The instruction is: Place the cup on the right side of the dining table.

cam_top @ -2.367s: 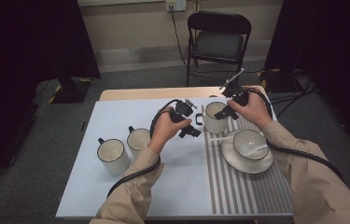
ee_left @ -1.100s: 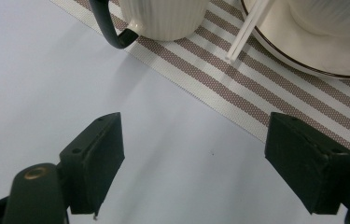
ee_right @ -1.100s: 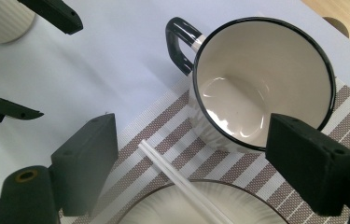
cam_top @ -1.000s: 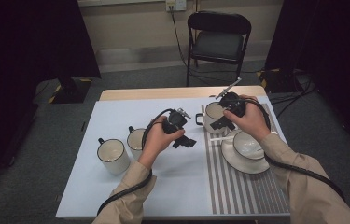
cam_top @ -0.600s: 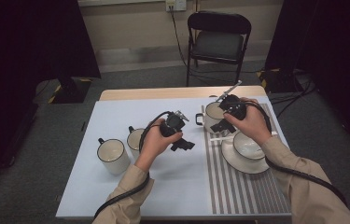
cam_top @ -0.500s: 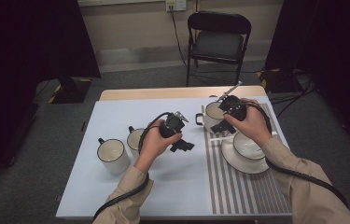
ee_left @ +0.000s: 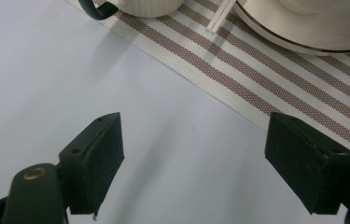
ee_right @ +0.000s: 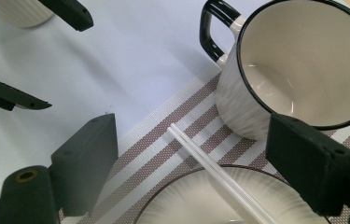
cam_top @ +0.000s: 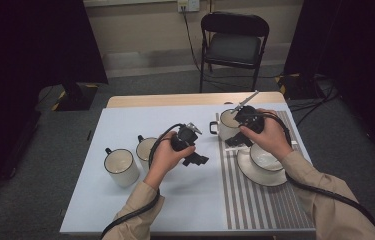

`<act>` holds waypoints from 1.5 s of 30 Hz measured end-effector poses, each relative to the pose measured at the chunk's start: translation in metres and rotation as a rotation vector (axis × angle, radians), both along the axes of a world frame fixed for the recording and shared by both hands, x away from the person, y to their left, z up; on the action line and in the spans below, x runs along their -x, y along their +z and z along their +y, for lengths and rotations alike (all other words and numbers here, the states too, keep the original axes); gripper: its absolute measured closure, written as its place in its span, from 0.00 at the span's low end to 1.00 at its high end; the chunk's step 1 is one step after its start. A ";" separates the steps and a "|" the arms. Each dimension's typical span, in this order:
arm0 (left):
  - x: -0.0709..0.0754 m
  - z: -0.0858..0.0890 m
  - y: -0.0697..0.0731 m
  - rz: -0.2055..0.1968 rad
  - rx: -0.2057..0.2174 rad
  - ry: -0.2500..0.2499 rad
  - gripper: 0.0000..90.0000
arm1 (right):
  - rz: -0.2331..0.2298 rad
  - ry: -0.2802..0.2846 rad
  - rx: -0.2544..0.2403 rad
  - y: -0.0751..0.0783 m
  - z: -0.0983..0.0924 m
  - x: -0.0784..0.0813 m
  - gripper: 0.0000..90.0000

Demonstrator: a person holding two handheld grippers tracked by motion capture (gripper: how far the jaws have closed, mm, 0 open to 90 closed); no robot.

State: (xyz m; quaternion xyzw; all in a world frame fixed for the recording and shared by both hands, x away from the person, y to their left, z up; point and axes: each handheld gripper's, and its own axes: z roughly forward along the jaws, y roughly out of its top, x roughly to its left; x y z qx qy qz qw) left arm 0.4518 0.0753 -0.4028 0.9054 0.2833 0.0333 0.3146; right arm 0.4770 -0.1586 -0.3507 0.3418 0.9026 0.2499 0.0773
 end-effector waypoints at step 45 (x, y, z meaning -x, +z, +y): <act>0.018 0.020 -0.004 -0.006 0.011 0.016 0.21 | 0.003 0.059 0.005 -0.004 0.013 0.015 0.18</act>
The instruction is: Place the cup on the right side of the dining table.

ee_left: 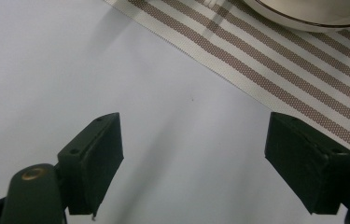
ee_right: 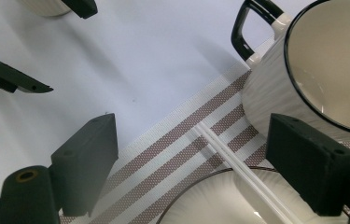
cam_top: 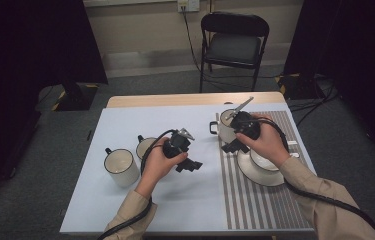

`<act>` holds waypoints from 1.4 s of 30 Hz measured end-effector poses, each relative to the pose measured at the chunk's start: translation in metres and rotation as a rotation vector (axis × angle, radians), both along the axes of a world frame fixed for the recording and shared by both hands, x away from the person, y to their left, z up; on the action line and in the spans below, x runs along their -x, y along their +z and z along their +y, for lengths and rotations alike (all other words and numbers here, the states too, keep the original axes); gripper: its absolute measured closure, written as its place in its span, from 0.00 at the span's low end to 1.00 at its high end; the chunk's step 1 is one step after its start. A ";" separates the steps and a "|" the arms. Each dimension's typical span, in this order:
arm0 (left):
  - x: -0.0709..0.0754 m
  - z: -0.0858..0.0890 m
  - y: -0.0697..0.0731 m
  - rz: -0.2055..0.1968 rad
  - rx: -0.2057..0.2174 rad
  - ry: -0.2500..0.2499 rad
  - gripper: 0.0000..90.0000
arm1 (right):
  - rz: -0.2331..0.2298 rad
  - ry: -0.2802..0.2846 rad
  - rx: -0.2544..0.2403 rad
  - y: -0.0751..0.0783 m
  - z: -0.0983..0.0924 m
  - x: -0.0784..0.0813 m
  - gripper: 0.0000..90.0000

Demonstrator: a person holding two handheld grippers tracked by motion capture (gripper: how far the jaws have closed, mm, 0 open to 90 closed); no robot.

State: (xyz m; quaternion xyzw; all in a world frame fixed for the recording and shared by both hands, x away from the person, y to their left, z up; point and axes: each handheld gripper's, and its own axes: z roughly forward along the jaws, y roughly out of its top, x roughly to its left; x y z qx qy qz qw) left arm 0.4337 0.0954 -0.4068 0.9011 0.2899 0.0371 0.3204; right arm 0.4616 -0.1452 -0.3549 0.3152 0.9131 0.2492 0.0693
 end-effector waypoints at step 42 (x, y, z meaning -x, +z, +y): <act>0.018 0.015 -0.009 0.005 0.009 -0.010 0.21 | 0.023 0.054 -0.001 -0.014 0.013 0.017 0.18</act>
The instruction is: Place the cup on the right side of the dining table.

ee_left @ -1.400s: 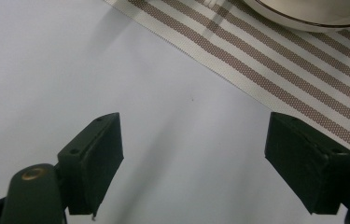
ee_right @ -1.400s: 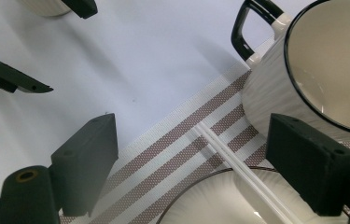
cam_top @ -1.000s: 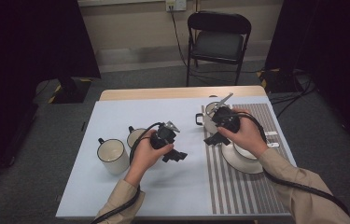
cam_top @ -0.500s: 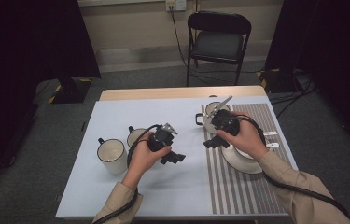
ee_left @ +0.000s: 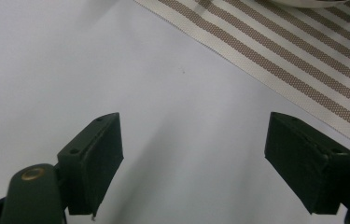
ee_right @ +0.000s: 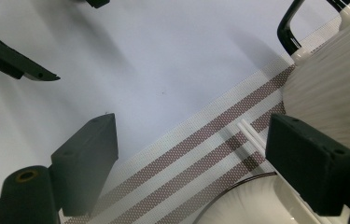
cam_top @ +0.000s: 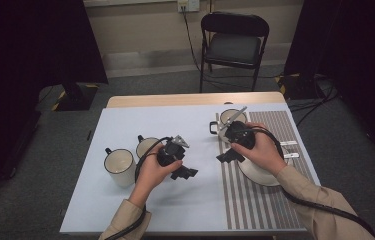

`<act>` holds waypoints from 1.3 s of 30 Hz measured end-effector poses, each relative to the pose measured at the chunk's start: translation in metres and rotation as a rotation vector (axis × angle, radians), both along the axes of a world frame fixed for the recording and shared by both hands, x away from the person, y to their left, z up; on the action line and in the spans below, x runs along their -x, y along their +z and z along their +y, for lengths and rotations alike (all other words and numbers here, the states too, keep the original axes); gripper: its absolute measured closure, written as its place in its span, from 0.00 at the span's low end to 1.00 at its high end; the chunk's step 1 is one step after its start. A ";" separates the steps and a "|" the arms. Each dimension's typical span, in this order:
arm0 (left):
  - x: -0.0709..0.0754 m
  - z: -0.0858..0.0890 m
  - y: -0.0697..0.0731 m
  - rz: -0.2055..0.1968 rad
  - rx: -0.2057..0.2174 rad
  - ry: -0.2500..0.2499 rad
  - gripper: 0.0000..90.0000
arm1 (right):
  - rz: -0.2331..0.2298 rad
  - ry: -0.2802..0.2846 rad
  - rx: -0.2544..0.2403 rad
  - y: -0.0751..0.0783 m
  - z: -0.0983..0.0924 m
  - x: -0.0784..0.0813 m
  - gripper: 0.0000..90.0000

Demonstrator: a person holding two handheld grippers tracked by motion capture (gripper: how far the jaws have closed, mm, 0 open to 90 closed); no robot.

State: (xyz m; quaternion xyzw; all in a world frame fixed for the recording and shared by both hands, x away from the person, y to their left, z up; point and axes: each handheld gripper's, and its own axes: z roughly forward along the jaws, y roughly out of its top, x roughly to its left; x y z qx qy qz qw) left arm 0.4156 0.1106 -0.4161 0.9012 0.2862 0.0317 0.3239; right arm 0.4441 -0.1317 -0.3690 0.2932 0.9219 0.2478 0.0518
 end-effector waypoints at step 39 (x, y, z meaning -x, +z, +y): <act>0.031 0.010 -0.016 0.007 0.021 -0.023 0.21 | 0.028 0.046 -0.001 -0.015 0.004 0.017 0.18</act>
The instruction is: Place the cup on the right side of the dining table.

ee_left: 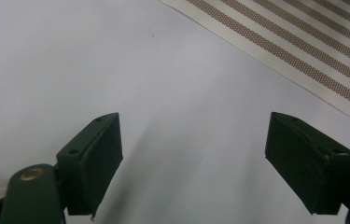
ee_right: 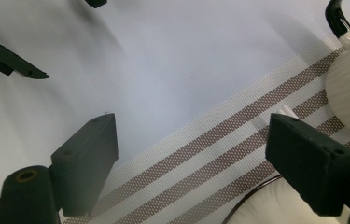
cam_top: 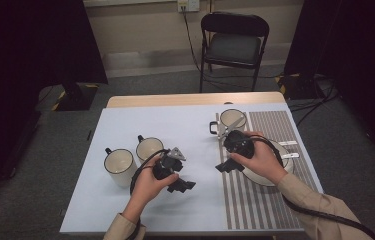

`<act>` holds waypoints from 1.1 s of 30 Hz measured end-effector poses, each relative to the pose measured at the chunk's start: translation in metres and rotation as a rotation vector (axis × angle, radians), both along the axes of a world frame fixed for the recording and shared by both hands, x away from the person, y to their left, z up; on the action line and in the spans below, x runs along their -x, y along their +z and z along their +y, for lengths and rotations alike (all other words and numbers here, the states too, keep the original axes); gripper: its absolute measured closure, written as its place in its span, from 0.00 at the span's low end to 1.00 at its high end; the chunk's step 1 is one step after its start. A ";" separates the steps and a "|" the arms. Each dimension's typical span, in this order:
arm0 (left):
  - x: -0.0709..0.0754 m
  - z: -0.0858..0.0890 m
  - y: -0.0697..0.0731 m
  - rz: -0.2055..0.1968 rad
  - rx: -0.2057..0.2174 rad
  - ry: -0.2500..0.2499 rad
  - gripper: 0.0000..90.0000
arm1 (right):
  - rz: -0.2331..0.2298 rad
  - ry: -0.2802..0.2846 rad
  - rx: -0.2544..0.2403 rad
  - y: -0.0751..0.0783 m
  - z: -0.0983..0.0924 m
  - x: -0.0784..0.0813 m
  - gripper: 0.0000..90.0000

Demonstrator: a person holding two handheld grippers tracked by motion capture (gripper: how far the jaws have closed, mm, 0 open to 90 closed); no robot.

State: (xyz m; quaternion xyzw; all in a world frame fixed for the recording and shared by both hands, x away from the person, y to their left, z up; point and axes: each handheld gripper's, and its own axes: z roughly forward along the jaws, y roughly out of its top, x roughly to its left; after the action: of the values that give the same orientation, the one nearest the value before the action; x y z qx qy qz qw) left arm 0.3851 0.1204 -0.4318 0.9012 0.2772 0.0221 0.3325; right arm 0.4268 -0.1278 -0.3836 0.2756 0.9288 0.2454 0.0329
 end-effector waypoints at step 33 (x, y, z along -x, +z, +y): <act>0.023 0.024 -0.002 -0.020 -0.020 0.003 0.20 | 0.009 0.027 -0.020 -0.008 -0.001 0.017 0.18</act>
State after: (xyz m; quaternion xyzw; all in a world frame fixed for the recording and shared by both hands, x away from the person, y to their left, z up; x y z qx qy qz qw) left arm 0.3622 0.1441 -0.4340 0.9038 0.2749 0.0343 0.3263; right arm 0.4099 -0.1289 -0.3912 0.2644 0.9302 0.2538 0.0224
